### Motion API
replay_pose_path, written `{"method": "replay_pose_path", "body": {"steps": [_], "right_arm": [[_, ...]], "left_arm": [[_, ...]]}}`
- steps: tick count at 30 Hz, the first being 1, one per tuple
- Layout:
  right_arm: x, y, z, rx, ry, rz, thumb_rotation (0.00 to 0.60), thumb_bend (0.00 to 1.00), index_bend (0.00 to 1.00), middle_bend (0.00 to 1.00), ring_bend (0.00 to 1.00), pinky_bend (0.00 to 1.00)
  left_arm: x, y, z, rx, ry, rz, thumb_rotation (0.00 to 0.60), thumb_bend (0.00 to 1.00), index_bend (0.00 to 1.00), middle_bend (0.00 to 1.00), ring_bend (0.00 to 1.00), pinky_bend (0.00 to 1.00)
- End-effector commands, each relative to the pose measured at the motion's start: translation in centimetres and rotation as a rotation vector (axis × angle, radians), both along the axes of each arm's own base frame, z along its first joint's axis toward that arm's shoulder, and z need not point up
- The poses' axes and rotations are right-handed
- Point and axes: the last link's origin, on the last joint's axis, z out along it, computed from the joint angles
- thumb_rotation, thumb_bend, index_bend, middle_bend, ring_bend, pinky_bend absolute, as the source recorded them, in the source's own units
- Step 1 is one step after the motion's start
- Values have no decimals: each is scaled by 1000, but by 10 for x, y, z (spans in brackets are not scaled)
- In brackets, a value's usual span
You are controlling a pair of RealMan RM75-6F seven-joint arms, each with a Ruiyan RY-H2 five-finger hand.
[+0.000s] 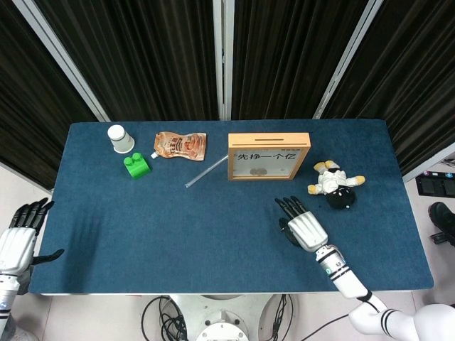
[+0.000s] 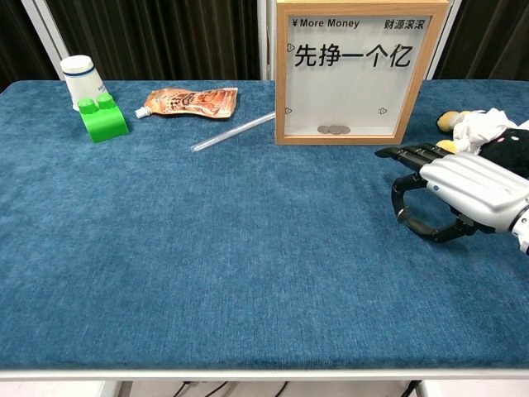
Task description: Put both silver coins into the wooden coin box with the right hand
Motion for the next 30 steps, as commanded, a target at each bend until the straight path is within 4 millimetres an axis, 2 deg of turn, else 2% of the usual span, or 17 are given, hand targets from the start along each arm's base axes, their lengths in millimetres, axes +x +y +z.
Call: {"method": "replay_pose_path", "body": {"steps": [1, 11, 24, 30], "right_arm": [[0, 0, 1, -2, -5, 2, 600, 365, 500, 29, 0, 0], [2, -1, 3, -8, -16, 5, 600, 365, 502, 33, 0, 0], [2, -2, 3, -15, -17, 2, 600, 367, 621, 49, 0, 0], [10, -5, 13, -50, -63, 23, 600, 366, 638, 52, 0, 0]], "left_arm": [[1, 0, 0, -1, 2, -2, 600, 37, 44, 0, 0, 0], [2, 1, 0, -3, 4, -3, 600, 37, 43, 0, 0, 0], [2, 0, 0, -5, 3, 0, 600, 37, 44, 0, 0, 0], [2, -1, 0, -8, 3, -1, 600, 38, 44, 0, 0, 0]]}}
